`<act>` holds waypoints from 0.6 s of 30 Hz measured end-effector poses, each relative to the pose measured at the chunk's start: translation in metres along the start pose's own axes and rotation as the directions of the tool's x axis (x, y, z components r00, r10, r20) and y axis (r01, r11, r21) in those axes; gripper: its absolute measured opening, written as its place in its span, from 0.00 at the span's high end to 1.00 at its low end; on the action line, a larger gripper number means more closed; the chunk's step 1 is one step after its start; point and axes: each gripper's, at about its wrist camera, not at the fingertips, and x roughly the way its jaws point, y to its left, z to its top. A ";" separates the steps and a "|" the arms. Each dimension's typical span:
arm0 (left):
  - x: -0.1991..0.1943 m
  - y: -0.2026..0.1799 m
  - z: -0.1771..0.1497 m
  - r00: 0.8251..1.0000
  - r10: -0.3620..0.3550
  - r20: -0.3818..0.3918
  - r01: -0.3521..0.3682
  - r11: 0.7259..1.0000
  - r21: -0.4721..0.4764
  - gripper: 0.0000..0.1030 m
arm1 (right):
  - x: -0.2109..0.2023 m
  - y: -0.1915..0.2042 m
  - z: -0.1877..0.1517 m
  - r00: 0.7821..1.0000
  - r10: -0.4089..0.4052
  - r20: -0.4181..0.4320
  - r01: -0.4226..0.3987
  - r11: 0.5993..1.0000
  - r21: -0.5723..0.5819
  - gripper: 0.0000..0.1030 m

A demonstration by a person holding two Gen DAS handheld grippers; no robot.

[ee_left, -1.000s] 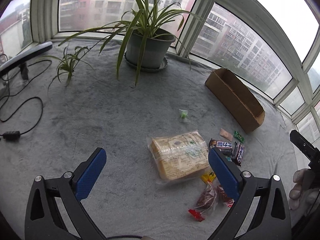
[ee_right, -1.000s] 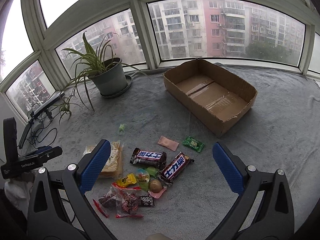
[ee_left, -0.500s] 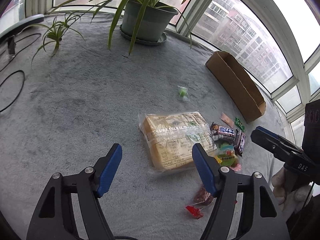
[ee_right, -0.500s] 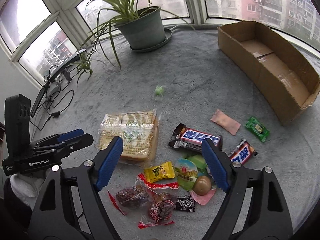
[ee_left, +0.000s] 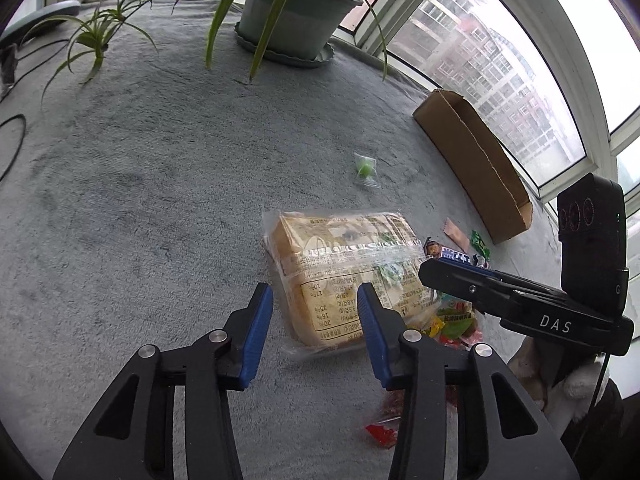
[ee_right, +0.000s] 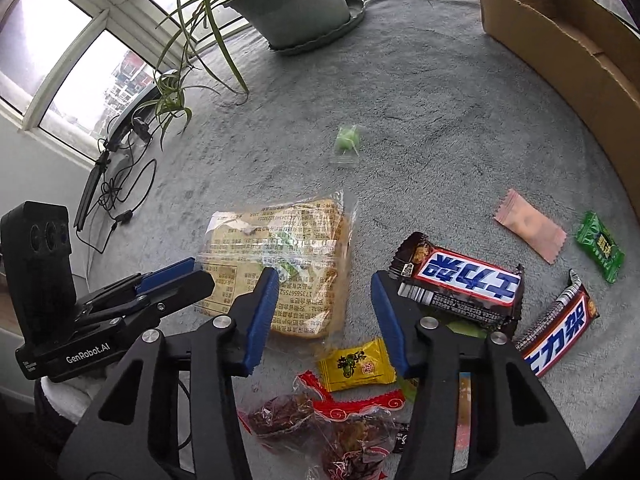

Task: Organize snacks
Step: 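Move the right tool to the wrapped bread loaf and close on it, then carry the bread loaf with the right tool into the cardboard box and release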

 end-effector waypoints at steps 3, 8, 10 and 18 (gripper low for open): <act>0.003 0.003 0.002 1.000 -0.009 -0.002 0.009 1.000 -0.009 0.60 | 0.005 0.000 0.001 0.999 0.034 -0.013 -0.033 0.999 0.009 0.56; 0.008 0.000 0.005 1.000 -0.021 -0.008 0.021 1.000 0.002 0.62 | 0.010 0.006 0.002 0.998 0.050 -0.023 -0.050 0.999 0.008 0.59; 0.009 -0.004 0.005 1.000 -0.015 -0.007 0.015 1.000 0.017 0.62 | 0.009 0.007 0.002 0.998 0.050 -0.026 -0.050 0.999 0.013 0.59; 0.001 -0.018 0.005 0.999 0.026 0.022 -0.027 0.997 0.079 0.62 | -0.008 0.017 0.001 0.999 0.035 0.005 -0.035 0.999 -0.015 0.59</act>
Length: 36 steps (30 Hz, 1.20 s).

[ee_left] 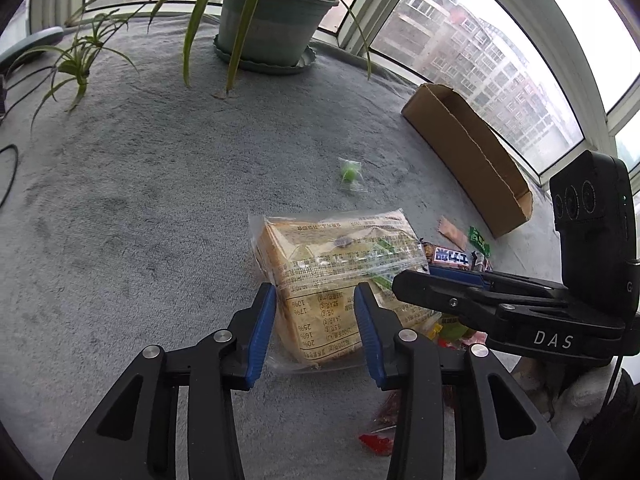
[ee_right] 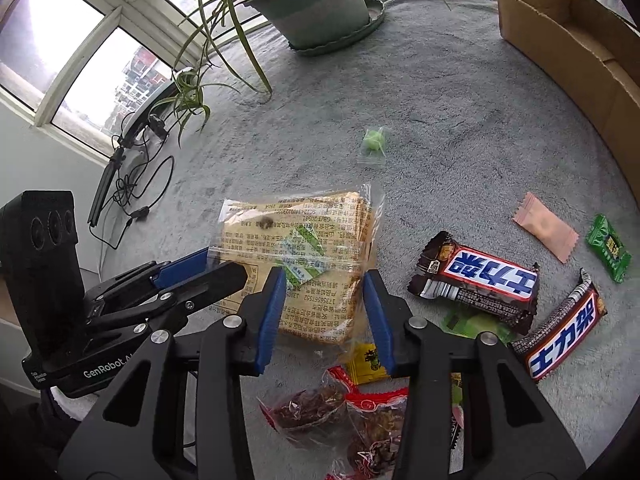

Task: Organize snacks
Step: 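Carry the bread loaf with the right tool into the cardboard box and release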

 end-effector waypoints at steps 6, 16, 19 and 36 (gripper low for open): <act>-0.016 -0.019 0.010 0.999 -0.019 0.040 0.018 0.999 0.042 0.62 | -0.037 0.003 0.004 0.997 -0.020 0.074 0.022 1.000 -0.019 0.59; -0.027 -0.066 0.037 0.992 -0.076 0.100 0.062 0.989 0.137 0.62 | -0.095 -0.013 0.012 0.979 -0.052 0.195 0.051 0.999 0.013 0.59; -0.027 -0.080 0.044 0.989 -0.092 0.111 0.072 0.983 0.171 0.62 | -0.110 -0.026 0.013 0.973 -0.071 0.220 0.066 0.997 0.027 0.59; 0.020 -0.174 0.089 0.980 -0.165 0.113 0.124 0.944 0.306 0.62 | -0.166 -0.109 0.031 0.936 -0.193 0.293 0.161 0.978 0.129 0.59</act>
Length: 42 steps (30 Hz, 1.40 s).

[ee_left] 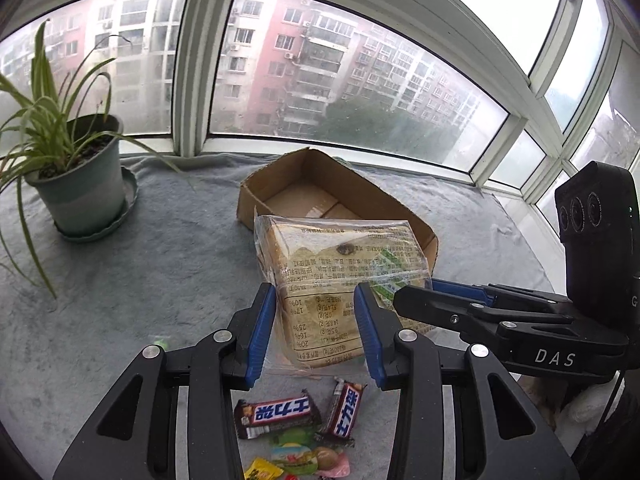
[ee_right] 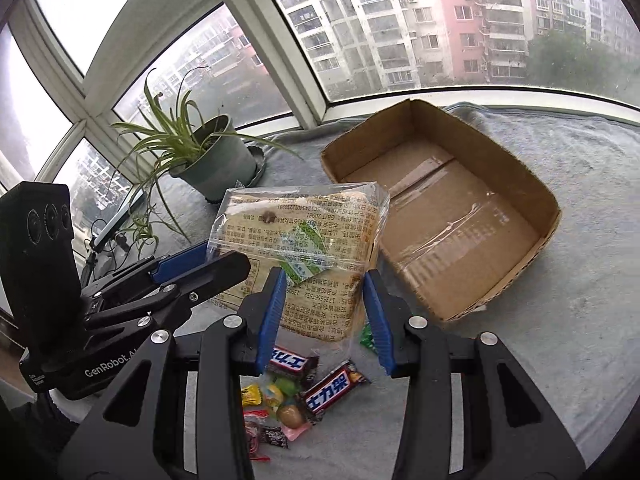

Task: Organize snacks
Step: 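Carry the bread loaf with the right tool into the cardboard box and release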

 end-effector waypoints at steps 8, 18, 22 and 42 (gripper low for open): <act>0.037 -0.022 0.021 0.998 -0.059 -0.024 0.059 0.998 0.018 0.62 | -0.001 -0.037 0.029 0.997 -0.074 0.012 0.074 0.997 -0.008 0.59; 0.085 -0.042 0.038 0.993 -0.088 -0.075 0.091 0.995 0.028 0.62 | 0.015 -0.085 0.042 0.987 -0.159 -0.003 0.159 0.987 0.009 0.59; 0.099 -0.051 0.042 0.992 -0.084 -0.093 0.089 0.995 0.053 0.62 | 0.019 -0.100 0.044 0.985 -0.173 -0.007 0.173 0.985 0.020 0.59; 0.086 -0.042 0.047 0.995 -0.043 -0.095 0.051 0.995 0.087 0.63 | 0.012 -0.091 0.032 0.966 -0.257 0.009 0.257 0.966 -0.008 0.59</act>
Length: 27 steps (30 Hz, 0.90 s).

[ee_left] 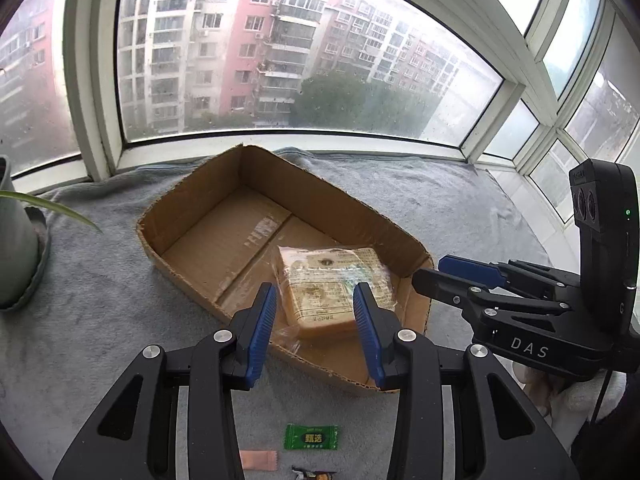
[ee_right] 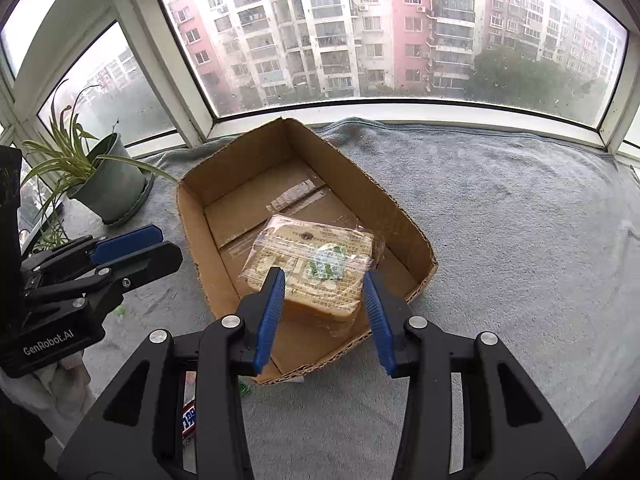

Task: Organize snacks
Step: 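Carry the bread loaf with the right tool into the cardboard box and release, then grasp a Snickers bar with the left tool while the right tool grasps another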

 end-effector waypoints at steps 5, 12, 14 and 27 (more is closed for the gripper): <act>-0.031 0.008 -0.007 0.999 0.022 0.034 -0.023 0.999 0.030 0.62 | -0.025 0.025 -0.013 0.999 0.016 0.031 -0.015 0.999 -0.052 0.40; -0.080 0.031 -0.031 0.995 0.063 0.081 -0.067 0.997 0.044 0.52 | -0.053 0.057 -0.046 0.998 0.045 0.036 -0.042 0.995 -0.086 0.21; -0.094 0.037 -0.042 0.994 0.070 0.089 -0.074 0.996 0.051 0.50 | -0.057 0.066 -0.058 0.999 0.030 0.039 -0.026 0.995 -0.094 0.21; -0.112 0.089 -0.112 0.993 0.119 0.009 -0.119 0.993 -0.001 0.47 | -0.008 0.106 -0.132 0.991 0.073 -0.112 -0.075 0.997 -0.007 0.20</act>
